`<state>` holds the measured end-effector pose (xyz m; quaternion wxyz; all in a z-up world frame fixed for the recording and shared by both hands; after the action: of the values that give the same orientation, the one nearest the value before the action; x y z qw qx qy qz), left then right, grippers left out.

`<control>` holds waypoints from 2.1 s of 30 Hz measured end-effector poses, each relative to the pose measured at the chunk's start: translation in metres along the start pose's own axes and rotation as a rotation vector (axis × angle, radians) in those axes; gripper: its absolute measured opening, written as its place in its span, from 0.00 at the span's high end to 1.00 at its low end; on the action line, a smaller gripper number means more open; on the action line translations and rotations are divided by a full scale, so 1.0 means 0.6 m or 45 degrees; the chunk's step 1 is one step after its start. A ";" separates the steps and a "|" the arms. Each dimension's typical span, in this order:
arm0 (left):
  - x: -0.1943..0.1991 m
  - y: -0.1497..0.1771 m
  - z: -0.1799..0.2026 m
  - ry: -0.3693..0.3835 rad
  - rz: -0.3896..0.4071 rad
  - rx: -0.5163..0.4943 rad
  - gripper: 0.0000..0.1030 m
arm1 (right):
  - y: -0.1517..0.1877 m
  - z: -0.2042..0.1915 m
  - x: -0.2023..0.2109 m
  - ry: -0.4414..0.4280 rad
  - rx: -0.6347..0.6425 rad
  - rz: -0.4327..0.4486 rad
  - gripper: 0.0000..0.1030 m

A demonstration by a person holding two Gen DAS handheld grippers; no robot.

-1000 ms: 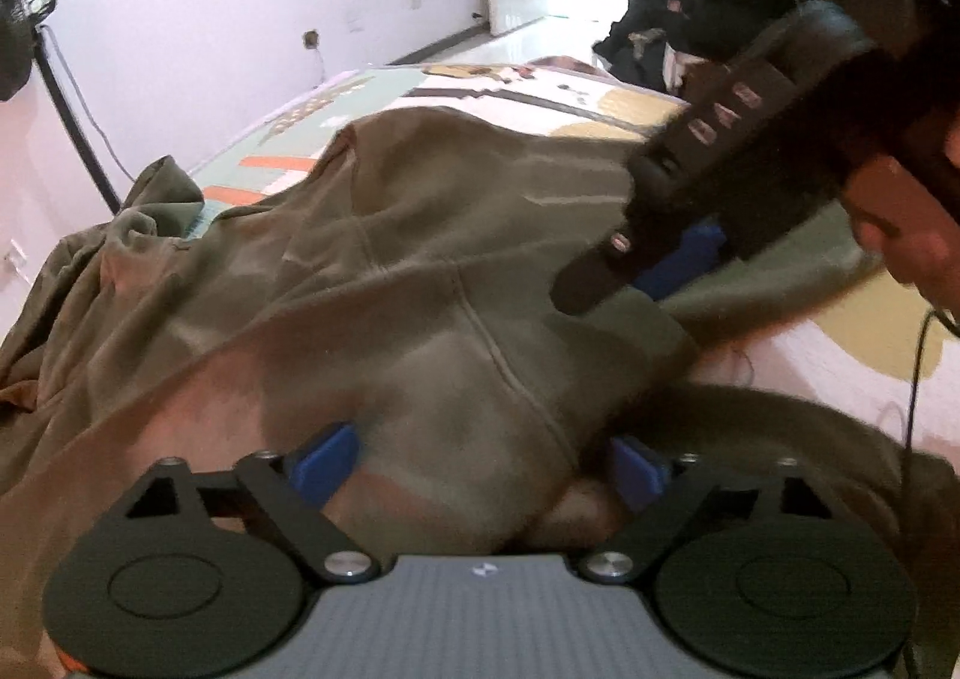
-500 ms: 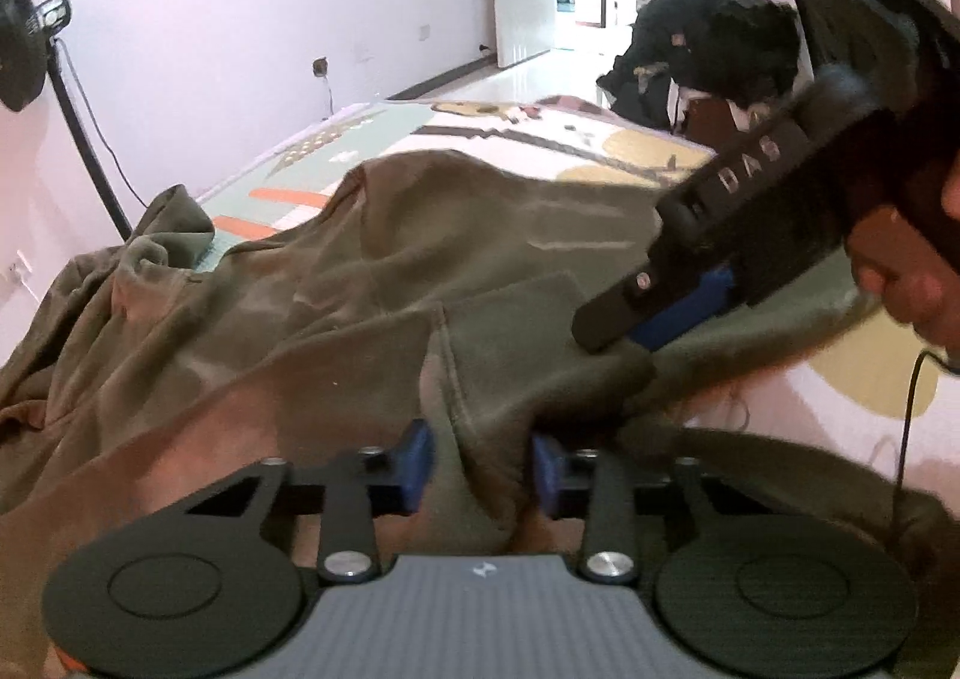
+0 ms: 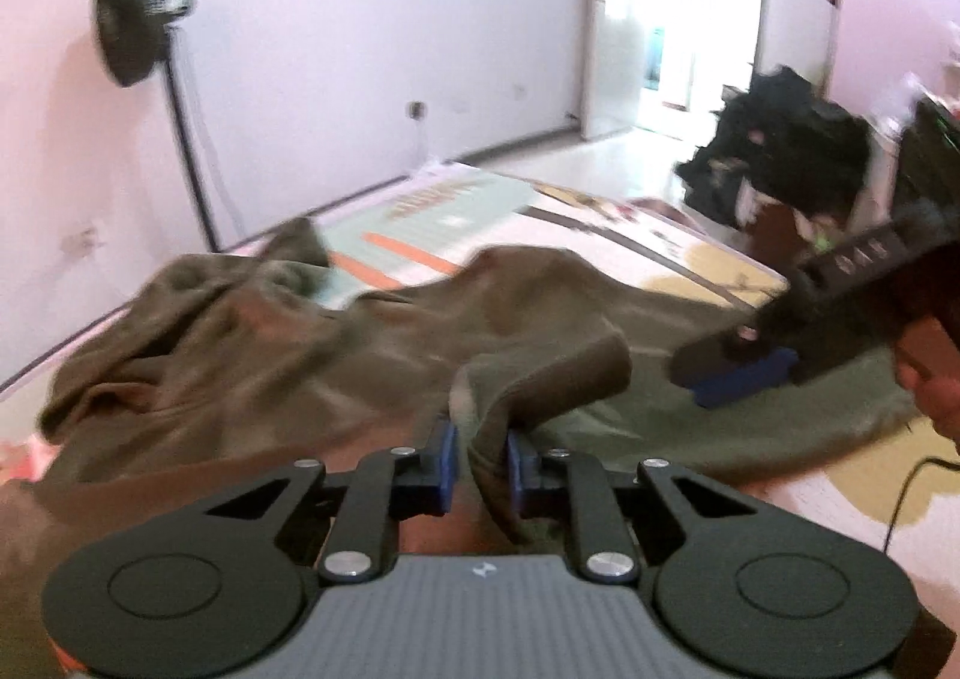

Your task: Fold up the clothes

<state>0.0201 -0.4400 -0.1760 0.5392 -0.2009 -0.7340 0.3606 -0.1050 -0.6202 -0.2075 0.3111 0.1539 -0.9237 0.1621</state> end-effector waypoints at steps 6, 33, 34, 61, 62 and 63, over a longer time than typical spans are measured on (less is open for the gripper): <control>0.047 0.014 -0.085 -0.133 -0.002 0.121 0.83 | 0.023 -0.032 -0.019 0.004 0.037 -0.042 0.54; 0.325 0.190 -0.425 -0.806 -0.124 0.383 0.83 | 0.236 -0.302 -0.323 0.090 0.438 -0.358 0.77; 0.337 0.200 -0.436 -0.831 -0.132 0.394 0.83 | 0.246 -0.313 -0.335 0.090 0.451 -0.374 0.77; 0.641 0.508 -0.680 -1.457 -0.349 0.726 0.83 | 0.480 -0.551 -0.518 0.023 0.641 -0.602 0.77; 0.652 0.523 -0.688 -1.481 -0.364 0.749 0.83 | 0.490 -0.560 -0.525 0.024 0.653 -0.612 0.77; 0.664 0.539 -0.694 -1.516 -0.384 0.766 0.88 | 0.500 -0.568 -0.531 0.024 0.665 -0.621 0.77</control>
<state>0.2449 0.1757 -0.0937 0.1202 0.2946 -0.7934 0.5190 0.2001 -0.1572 -0.2107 0.2993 0.4428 -0.7844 0.3149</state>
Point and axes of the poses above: each gripper's, at about its wrist camera, not at the fingertips, and x roughly against the way its jaws point, z to its right, y to its underside, the point moved 9 cm from there along -x, roughly the way its jaws point, and after that the axes turned 12 degrees about -x, right-handed, at the moved point
